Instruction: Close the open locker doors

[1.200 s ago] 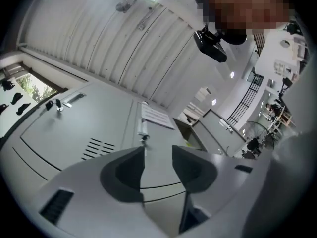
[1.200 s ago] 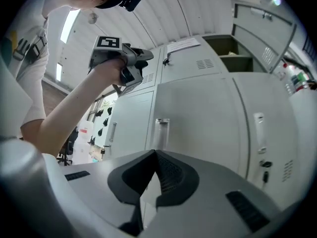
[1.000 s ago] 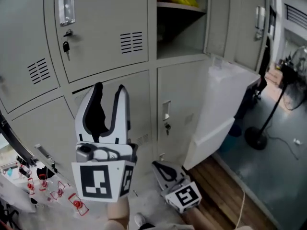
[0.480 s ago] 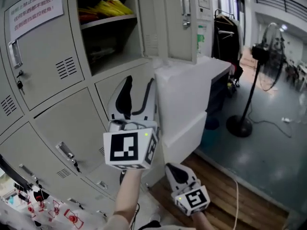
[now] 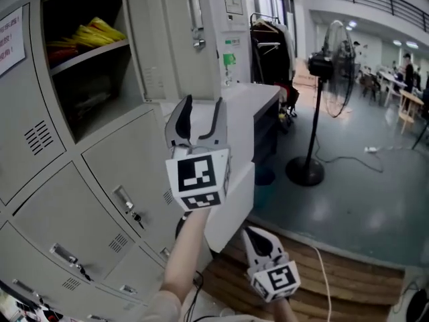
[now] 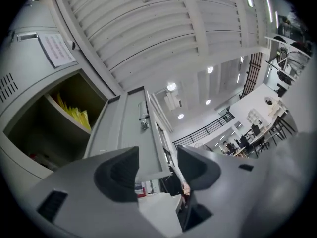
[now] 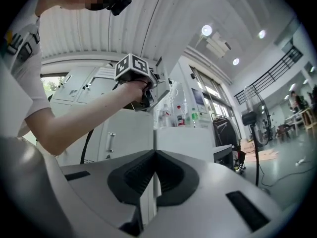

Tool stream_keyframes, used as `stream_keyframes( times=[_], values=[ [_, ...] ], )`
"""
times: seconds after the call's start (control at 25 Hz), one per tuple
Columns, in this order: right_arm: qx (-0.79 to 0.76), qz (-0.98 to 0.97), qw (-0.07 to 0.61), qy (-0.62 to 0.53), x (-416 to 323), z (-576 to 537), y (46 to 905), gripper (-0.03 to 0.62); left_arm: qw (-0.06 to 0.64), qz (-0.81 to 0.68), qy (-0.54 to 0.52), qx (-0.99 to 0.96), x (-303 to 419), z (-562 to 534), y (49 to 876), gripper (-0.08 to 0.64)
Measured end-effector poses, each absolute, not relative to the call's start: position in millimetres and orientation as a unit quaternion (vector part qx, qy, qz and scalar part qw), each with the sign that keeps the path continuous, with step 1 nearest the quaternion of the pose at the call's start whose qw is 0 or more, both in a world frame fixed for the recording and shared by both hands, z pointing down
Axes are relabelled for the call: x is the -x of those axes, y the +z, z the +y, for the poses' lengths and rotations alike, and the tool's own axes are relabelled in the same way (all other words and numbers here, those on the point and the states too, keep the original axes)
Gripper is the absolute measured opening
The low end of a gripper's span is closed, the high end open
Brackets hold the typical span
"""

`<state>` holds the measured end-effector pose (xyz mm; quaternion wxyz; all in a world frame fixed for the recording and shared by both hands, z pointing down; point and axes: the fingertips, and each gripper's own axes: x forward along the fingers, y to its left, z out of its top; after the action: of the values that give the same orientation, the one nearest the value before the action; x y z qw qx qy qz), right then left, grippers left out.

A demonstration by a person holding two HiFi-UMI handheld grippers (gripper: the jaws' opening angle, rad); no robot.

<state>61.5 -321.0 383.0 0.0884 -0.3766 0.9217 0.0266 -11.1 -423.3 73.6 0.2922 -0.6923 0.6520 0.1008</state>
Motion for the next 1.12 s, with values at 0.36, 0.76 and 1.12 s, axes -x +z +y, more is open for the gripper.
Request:
stream_keyframes(
  times=[0.36,0.76,1.12],
  values=[
    [0.425,0.900,0.091,0.023,-73,-358,385,0.005,0.314,0.650,0.087,0.686,1,-475,67,0.235],
    [0.434,0.897,0.089,0.016,-67,-370,386,0.005,0.324,0.653,0.087,0.679,7,-487,69,0.233],
    [0.417,0.905,0.085,0.015,-57,-363,390,0.005,0.334,0.646,0.092,0.680,13,-457,67,0.233]
  ],
)
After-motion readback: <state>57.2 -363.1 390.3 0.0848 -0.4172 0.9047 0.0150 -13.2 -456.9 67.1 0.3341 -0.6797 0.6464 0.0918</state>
